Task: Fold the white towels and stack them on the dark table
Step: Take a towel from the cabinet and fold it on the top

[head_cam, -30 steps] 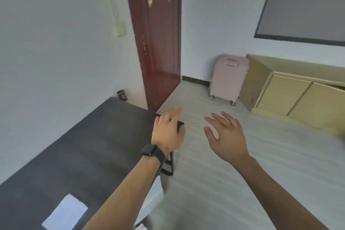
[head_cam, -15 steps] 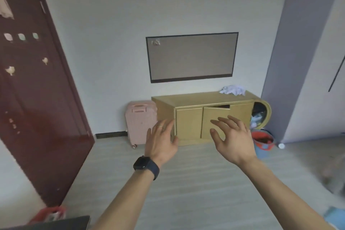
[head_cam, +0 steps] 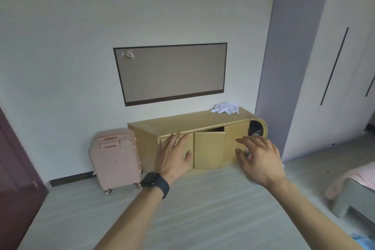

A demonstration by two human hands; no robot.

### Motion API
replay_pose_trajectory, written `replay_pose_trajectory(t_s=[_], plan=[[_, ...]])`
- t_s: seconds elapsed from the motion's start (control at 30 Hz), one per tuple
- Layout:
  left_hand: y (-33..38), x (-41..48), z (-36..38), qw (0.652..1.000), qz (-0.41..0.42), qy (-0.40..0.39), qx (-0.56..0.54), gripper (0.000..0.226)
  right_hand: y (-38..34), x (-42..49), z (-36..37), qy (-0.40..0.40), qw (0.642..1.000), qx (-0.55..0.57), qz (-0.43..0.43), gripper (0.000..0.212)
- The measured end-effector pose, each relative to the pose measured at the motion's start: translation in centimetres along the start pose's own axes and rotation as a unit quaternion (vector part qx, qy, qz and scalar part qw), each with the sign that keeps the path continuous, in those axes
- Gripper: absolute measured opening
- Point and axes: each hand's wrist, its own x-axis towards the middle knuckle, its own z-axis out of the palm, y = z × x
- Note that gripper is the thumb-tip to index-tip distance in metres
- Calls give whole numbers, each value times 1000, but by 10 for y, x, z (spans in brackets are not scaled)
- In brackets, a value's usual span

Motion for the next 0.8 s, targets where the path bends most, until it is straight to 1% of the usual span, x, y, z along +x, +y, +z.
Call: replay_pose_trajectory(t_s=[0.07,0.23,0.47,0.63,0.8], plan=[[3,41,25,1000,14,-5,7,57,23,30,20,-2,1000,-1,5,48],[18,152,83,1000,22,-11,17,58,93,116,78,-18,1000,-9,13,34],[30,292,151,1000,-4,-24,7,58,174,234,150,-26,999,24,28,41],[10,383,210,999,-25,-29,4,58,220,313,217,-43,998,33,23,42],[-30,481,281,998,-42,-46,-2,57,258,397,310,-78,996,25,19,42]])
